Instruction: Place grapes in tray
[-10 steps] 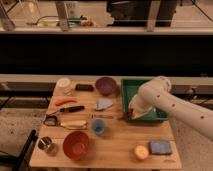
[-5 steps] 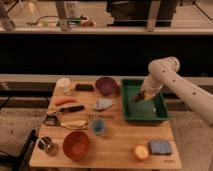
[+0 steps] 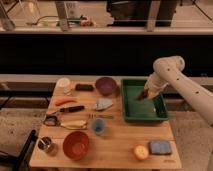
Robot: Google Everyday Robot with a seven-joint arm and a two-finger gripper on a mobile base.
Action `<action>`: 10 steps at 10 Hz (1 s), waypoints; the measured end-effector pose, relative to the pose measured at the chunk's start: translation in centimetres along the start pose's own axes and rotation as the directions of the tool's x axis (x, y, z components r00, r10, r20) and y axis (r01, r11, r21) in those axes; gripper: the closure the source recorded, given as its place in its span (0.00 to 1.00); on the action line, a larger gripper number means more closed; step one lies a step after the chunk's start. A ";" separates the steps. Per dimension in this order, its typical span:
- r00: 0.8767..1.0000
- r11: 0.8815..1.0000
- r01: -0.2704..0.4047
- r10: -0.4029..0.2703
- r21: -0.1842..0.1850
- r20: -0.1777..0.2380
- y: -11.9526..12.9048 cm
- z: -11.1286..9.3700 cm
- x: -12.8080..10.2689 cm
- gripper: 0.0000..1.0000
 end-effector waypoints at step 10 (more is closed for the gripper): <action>1.000 1.000 -0.001 0.001 0.016 -0.001 -0.5 -0.7 0.5 0.24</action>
